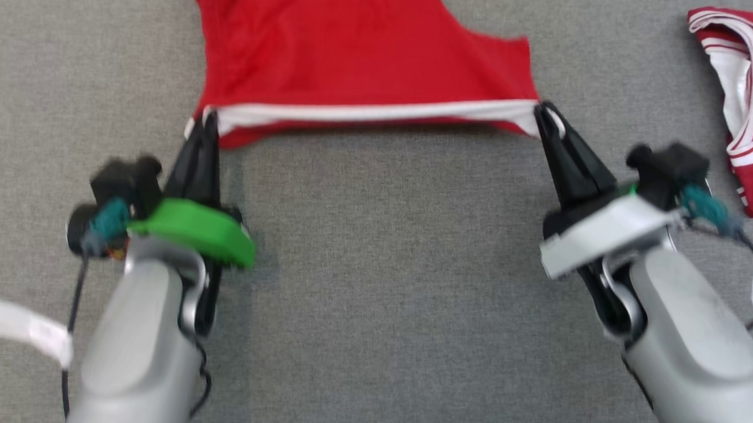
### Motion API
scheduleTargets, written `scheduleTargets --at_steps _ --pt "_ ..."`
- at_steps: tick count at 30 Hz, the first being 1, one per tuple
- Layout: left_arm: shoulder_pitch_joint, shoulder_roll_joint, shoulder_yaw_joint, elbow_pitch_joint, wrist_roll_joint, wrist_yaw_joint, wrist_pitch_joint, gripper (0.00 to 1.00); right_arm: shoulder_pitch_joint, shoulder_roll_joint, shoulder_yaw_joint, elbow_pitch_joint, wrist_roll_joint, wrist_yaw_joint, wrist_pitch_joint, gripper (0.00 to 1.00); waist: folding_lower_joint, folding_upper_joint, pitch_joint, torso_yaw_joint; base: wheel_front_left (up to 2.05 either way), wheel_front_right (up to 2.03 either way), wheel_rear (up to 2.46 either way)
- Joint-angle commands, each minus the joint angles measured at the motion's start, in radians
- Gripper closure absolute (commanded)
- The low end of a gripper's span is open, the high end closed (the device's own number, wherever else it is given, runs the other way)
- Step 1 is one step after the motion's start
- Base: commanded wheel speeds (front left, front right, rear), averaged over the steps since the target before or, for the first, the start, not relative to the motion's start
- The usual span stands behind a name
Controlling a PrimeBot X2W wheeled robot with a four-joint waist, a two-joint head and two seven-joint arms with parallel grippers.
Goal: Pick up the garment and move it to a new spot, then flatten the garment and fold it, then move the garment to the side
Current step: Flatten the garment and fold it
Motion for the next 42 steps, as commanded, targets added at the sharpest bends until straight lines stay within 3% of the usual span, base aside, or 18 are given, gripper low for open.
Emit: scheduleTargets --at_steps 1,11,19,25,29,36,42 --pt "0.076 0.006 0.003 -0.049 0.009 -0.007 -0.003 1.0 0.078 -0.012 -0.035 -0.057 -0.024 -0.002 -0.004 1.0 0.0 0.0 -0.039 -0.004 0.0 0.0 0.0" --pt "0.503 0.009 -0.05 -0.459 0.069 0.061 0.008 1.0 0.602 -0.007 -0.26 -0.508 -0.17 -0.003 -0.004 1.0 0.0 0.0 -0.13 0.004 0.0 0.0 0.0" --pt "0.633 0.03 -0.083 -0.715 0.07 0.092 0.135 1.0 0.756 -0.019 -0.339 -0.693 -0.222 -0.003 0.067 1.0 0.0 0.0 -0.154 0.006 0.0 0.0 0.0" --pt "0.519 0.041 -0.096 -0.673 0.042 0.044 0.187 1.0 0.619 -0.101 -0.349 -0.637 -0.18 -0.003 0.106 1.0 0.0 0.0 -0.089 0.031 0.0 0.0 0.0" --pt "0.367 0.04 -0.091 -0.572 0.019 0.006 0.185 1.0 0.421 -0.19 -0.308 -0.53 -0.133 -0.004 0.118 1.0 0.0 0.0 0.01 0.064 0.0 0.0 0.0" --pt "0.075 0.023 -0.11 -0.356 -0.007 -0.034 0.125 1.0 0.014 -0.313 -0.148 -0.296 -0.047 -0.003 0.163 1.0 0.0 0.0 0.145 0.151 0.0 0.0 0.0" --pt "-0.121 0.01 -0.167 -0.189 -0.032 -0.054 0.068 1.0 -0.279 -0.355 0.011 -0.081 0.017 -0.003 0.171 1.0 0.0 0.0 0.197 0.225 0.0 0.0 0.0"
